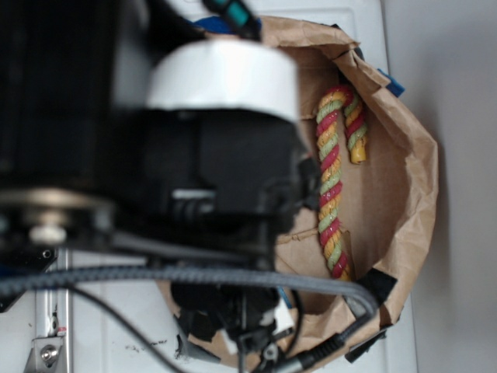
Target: Grab the multicolored rope.
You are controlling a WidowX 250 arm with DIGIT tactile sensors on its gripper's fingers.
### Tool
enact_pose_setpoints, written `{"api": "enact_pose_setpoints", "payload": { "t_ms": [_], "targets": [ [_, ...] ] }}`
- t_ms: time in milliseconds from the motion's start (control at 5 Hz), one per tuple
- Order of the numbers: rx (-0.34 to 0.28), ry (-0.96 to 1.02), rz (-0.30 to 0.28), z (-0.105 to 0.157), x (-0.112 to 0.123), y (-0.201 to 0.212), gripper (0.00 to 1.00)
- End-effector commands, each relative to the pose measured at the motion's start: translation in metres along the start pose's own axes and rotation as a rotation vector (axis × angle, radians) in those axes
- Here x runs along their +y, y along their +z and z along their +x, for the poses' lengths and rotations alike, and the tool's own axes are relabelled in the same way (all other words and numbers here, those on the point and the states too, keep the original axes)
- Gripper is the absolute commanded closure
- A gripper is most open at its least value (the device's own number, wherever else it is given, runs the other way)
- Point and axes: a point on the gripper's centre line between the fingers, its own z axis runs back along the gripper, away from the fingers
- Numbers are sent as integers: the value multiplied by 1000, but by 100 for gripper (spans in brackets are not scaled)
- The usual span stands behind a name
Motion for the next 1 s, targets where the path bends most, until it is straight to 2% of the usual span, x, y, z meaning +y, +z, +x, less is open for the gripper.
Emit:
{"api": "enact_pose_setpoints", "payload": {
  "t_ms": [0, 200, 400, 600, 800],
  "targets": [
    [131, -53, -208, -1, -1, -3, 0],
    [131, -53, -208, -1, -1, -3, 0],
    [-98, 138, -113, 12, 12, -20, 0],
    [-176, 325, -51, 23, 12, -45, 0],
    [-214, 486, -34, 28, 18, -59, 0]
  ]
}}
